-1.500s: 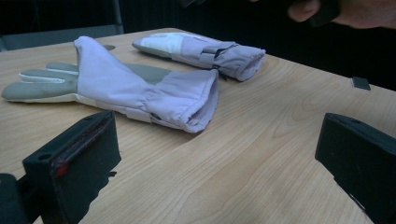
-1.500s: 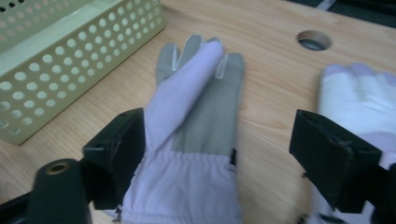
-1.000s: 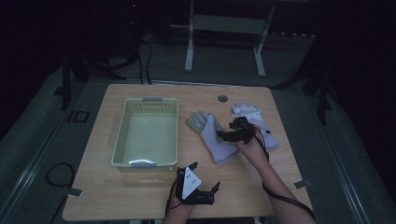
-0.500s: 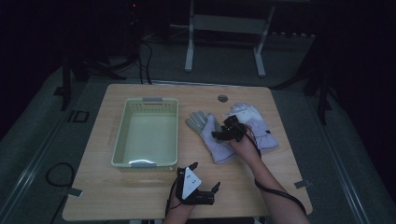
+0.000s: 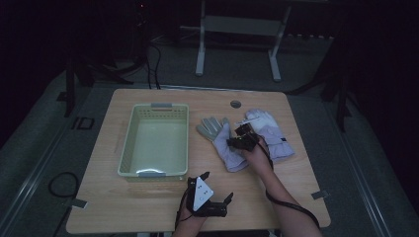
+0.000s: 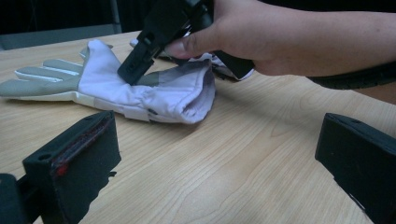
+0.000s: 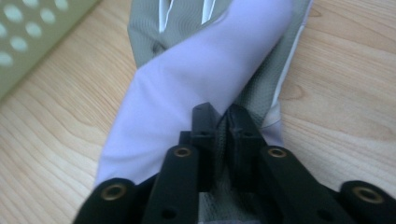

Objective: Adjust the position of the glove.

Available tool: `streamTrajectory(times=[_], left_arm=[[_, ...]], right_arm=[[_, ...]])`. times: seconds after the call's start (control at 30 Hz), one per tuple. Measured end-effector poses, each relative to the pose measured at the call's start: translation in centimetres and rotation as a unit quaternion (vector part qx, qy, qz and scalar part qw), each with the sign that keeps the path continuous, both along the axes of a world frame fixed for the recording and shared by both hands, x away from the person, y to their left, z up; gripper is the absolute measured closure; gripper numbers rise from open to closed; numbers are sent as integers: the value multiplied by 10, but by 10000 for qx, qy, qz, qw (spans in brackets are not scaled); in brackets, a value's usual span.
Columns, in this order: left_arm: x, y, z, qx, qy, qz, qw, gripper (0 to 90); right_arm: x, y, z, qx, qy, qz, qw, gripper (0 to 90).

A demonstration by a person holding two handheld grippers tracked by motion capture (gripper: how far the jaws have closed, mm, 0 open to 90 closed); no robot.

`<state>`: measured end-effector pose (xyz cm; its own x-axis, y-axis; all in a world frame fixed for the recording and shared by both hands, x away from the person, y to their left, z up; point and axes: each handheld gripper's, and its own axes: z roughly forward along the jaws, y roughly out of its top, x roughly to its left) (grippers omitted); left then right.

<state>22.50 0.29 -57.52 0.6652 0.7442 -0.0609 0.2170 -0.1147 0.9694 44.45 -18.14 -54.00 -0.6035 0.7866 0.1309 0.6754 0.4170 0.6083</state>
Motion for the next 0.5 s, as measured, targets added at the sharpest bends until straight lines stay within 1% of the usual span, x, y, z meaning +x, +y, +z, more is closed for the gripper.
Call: streamTrajectory(times=[0.03, 0.07, 0.1, 0.13, 0.23, 0.27, 0.3, 0.33, 0.4, 0.5], left_arm=[[0, 0, 0, -2, 1, -2, 10000, 1], [0, 0, 0, -6, 3, -4, 10000, 1], [0, 0, 0, -6, 3, -4, 10000, 1], [0, 0, 0, -13, 7, -9, 10000, 1], [0, 0, 0, -9, 9, -12, 10000, 1], [0, 0, 0, -9, 9, -12, 10000, 1], [0, 1, 0, -25, 18, -11, 10000, 1], [1, 1, 0, -21, 19, -9, 10000, 1], [0, 1, 0, -9, 10, -4, 10000, 1], [0, 0, 0, -7, -4, 8, 10000, 1]], right_arm=[[-1, -1, 2, 90, 52, -56, 9999, 858], [-2, -2, 6, 257, 91, -127, 9995, 869], [-2, -2, 6, 257, 91, -127, 9995, 869], [-8, -3, 16, 440, 67, -241, 9987, 874], [-14, -3, 26, 532, -47, -358, 9979, 877], [-14, -3, 26, 532, -47, -358, 9979, 877], [-17, -4, 32, 584, -106, -396, 9974, 877], [-21, -5, 39, 678, -122, -451, 9966, 877], [-27, -9, 49, 812, -165, -589, 9948, 878], [-38, -14, 61, 894, -283, -800, 9924, 877]])
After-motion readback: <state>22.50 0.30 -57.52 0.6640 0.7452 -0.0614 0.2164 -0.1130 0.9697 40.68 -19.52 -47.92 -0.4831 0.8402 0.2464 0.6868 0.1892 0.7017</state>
